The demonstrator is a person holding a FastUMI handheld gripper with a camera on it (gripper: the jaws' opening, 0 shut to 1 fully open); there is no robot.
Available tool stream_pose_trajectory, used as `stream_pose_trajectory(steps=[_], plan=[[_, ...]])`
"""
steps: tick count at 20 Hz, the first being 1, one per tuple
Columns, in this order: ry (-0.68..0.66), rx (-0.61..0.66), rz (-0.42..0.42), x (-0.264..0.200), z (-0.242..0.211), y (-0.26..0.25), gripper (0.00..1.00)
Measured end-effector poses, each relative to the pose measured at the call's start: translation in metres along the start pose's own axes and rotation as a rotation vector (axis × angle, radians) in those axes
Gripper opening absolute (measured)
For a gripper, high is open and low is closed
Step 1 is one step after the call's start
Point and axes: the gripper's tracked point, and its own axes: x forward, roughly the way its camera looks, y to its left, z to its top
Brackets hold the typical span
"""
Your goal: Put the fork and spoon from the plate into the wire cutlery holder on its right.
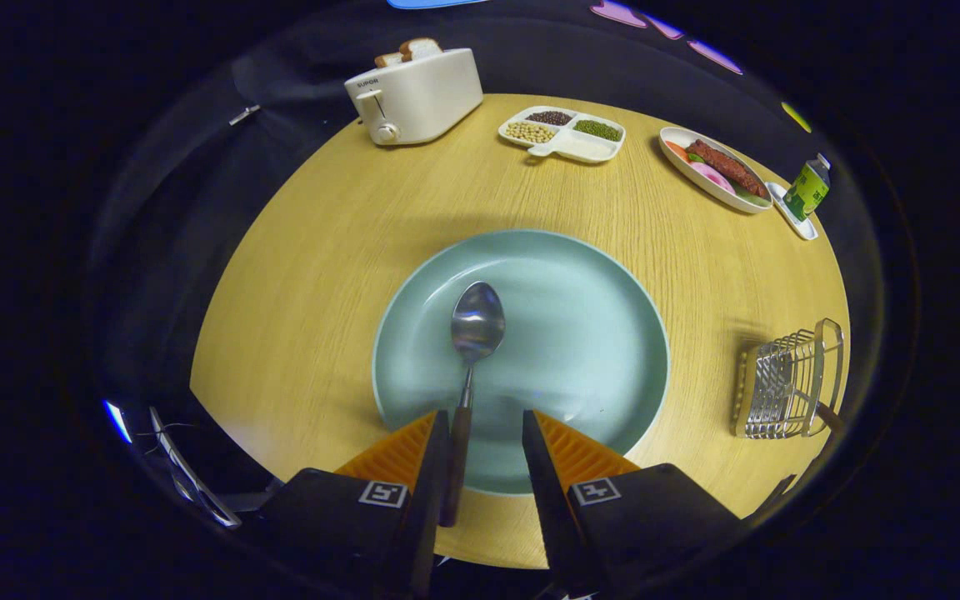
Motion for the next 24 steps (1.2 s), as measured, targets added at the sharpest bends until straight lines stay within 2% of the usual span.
stream_pose_trajectory(steps=[1, 3, 5, 8, 12, 15, 18, 21, 24], plan=[[0.008, 0.011, 0.003, 0.007, 0.0, 0.004, 0.57], [0.033, 0.02, -0.009, 0.014, -0.001, 0.005, 0.46], [0.076, 0.018, -0.024, 0.023, -0.008, 0.003, 0.42], [0.106, -0.011, -0.031, 0.025, -0.011, 0.002, 0.12], [0.088, 0.0, 0.032, 0.012, -0.006, 0.007, 0.09], [0.057, 0.04, 0.086, -0.016, 0.01, 0.001, 0.09], [0.04, 0.025, 0.122, -0.053, 0.023, -0.018, 0.09], [0.036, -0.015, 0.137, -0.103, 0.034, -0.055, 0.09], [0.044, -0.06, 0.088, -0.154, 0.044, -0.114, 0.09]])
